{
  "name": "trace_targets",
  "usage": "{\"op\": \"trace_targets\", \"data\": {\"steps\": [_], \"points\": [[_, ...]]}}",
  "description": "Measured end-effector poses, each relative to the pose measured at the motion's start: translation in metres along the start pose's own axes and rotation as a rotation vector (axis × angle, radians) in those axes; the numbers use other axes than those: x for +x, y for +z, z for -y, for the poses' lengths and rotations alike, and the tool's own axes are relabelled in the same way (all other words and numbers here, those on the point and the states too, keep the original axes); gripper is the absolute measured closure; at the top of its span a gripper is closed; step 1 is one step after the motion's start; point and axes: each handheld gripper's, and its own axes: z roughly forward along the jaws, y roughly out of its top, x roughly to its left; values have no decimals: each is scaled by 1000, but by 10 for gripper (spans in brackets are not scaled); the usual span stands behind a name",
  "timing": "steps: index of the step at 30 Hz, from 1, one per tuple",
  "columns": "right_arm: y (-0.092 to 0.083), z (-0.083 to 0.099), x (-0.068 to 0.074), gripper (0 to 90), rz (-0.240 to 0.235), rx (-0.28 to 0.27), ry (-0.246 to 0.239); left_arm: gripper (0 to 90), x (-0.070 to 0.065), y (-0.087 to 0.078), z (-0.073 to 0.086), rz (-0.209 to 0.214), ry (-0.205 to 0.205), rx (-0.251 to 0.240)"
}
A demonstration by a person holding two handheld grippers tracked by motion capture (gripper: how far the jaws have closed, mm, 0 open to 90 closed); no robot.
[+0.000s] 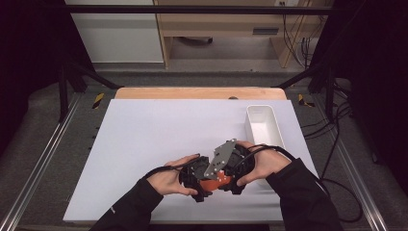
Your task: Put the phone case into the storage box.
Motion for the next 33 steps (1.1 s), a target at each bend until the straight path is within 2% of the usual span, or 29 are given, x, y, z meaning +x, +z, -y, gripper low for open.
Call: {"op": "trace_targets", "data": {"steps": [1,3,4,5,7,12,19,27,33], "points": [[-1,0,0,98,7,-11,0,156,0,0,0,0,-10,-11],[-2,1,-1,73,16,-20,-1,157,0,-1,1,-2,-2,-11],[-3,1,-1,60,20,-27,-5,157,0,-1,1,1,-14,-20],[-3,2,-1,58,25,-34,-1,157,-1,-1,1,-2,-26,-33],[-6,2,-1,54,31,-45,1,156,0,-1,3,-4,-20,-29],[-14,4,-1,43,46,-83,5,156,2,-1,7,-2,-34,-37],[-26,13,0,28,90,-137,6,156,2,-4,16,-3,-55,-61],[-32,28,0,27,138,-211,34,156,1,-8,27,2,-86,-109],[-30,38,1,27,139,-252,58,156,-2,-7,34,2,-96,-132]]}}
